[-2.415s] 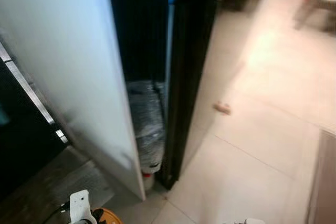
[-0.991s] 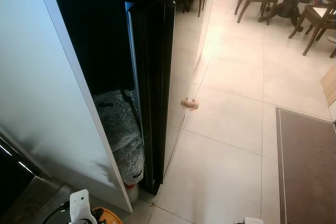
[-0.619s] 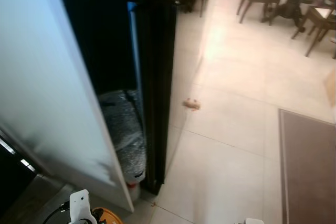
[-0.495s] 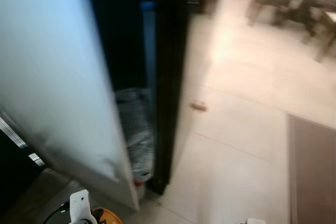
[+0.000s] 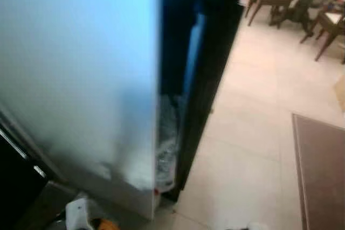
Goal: Restocking fridge
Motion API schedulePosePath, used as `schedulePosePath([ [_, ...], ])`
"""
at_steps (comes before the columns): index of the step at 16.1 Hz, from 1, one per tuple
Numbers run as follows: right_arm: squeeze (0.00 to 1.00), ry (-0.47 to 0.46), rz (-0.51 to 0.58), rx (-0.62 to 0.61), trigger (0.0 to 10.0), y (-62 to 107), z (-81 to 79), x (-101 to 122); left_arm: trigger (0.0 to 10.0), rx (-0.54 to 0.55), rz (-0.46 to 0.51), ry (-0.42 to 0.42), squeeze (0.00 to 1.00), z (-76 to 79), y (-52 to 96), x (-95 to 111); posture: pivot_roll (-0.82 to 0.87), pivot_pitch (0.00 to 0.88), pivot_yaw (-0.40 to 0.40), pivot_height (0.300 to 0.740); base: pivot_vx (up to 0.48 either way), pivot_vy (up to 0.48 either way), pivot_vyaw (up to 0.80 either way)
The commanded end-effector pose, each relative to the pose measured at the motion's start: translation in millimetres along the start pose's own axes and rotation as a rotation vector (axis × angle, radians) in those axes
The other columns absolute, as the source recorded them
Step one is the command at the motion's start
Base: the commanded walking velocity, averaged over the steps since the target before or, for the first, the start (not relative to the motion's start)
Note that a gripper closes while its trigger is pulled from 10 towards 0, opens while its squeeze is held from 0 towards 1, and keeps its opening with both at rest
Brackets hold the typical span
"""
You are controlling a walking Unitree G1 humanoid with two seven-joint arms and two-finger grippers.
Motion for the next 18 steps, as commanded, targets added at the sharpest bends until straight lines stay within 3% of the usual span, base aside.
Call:
schedulePosePath([
  [1,0.0,0.01,0.006,-0.03,10.0,0.9,13.1,2.6,10.0,-0.021,-0.01,0.0,0.0,9.5,-0.5,-2.6,-0.03,0.0,-0.02,0.74,0.0,0.3,0.0],
  [11,0.0,0.002,0.027,-0.062,10.0,2.3,14.0,0.9,10.0,-0.02,-0.018,-0.032,0.0,5.6,0.3,-5.6,-0.08,0.0,0.001,0.74,0.0,0.03,0.0],
  [16,0.0,-0.016,0.128,-0.196,10.0,8.8,25.5,3.4,10.0,-0.015,-0.036,-0.047,0.0,1.2,2.1,-14.3,-0.09,0.0,-0.008,0.74,0.0,0.0,0.0],
  [17,0.0,0.012,0.196,-0.217,10.0,7.2,29.7,21.9,10.0,-0.013,-0.037,-0.049,0.0,0.9,2.3,-15.4,-0.09,0.0,-0.012,0.74,0.0,0.0,0.0],
  [18,0.0,0.032,0.305,-0.237,10.0,3.8,36.5,60.7,10.0,-0.013,-0.038,-0.049,0.0,0.8,2.3,-15.7,-0.09,0.0,-0.012,0.74,0.0,0.0,0.0],
])
Point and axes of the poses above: a point about 5 cm out from each wrist's last joint towards the gripper, its own y axis pointing back from the gripper into the wrist, its own x axis along the axis of the wrist's last joint, z = x × y, the point moved 3 cm from there along -y, pointing out of the wrist towards the gripper, and after that the axes turned 2 degrees about y, right-handed, at the moved point
